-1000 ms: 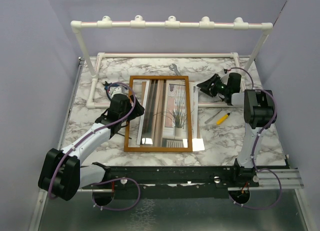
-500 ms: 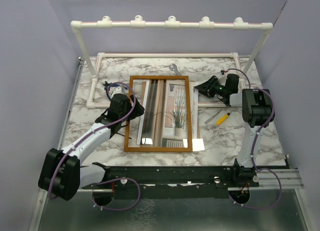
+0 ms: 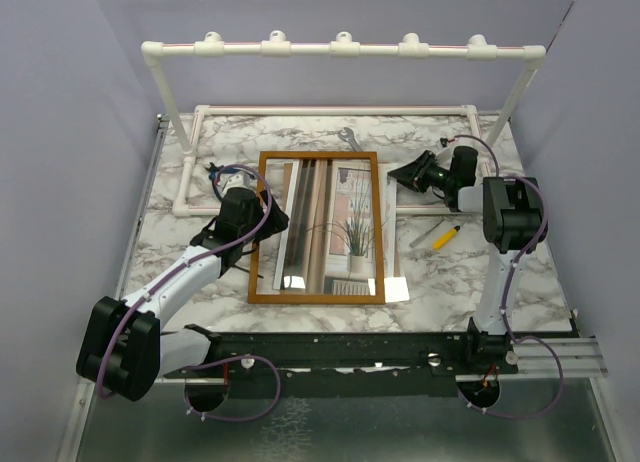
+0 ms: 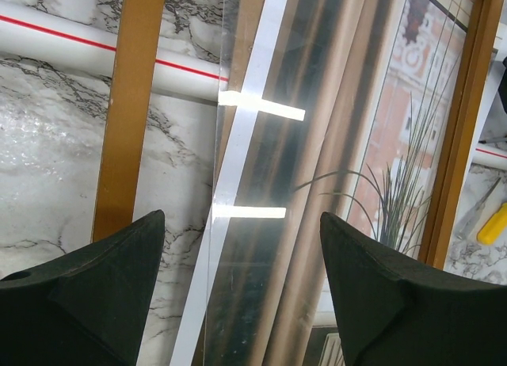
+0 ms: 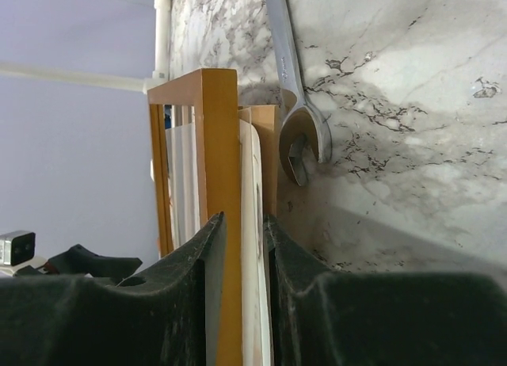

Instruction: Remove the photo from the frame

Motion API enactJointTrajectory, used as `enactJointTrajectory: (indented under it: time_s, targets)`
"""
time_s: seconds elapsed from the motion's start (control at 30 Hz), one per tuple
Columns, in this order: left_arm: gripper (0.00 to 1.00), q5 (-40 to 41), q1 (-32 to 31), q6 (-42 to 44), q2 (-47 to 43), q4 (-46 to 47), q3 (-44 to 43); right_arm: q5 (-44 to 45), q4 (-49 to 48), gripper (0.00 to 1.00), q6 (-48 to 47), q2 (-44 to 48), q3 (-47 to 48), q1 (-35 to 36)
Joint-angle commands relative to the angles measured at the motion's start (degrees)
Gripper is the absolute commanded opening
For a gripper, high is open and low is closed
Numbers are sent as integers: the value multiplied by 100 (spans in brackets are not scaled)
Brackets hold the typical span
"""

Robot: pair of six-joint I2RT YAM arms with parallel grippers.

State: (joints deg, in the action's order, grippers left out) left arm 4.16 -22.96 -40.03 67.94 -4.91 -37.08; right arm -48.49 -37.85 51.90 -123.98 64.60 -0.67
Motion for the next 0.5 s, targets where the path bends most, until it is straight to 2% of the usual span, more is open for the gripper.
enactJointTrajectory:
  time_s: [0.0, 0.23, 0.3, 0.4, 0.47]
  targets:
    - [80, 129, -7, 57, -32, -28, -137, -212, -119, 28, 51, -258, 191, 66]
    - [80, 115, -7, 66, -6, -28, -179, -240, -87, 23, 73, -393, 331, 67]
    - [80, 111, -7, 74, 0, -28, -186, -233, -90, 18, 82, -386, 351, 67]
    - [80, 111, -7, 74, 19, -33, -202, -176, 6, 4, 30, -306, 352, 67]
    - [80, 111, -7, 85, 33, -44, -211, -134, 94, 1, -31, -190, 316, 67]
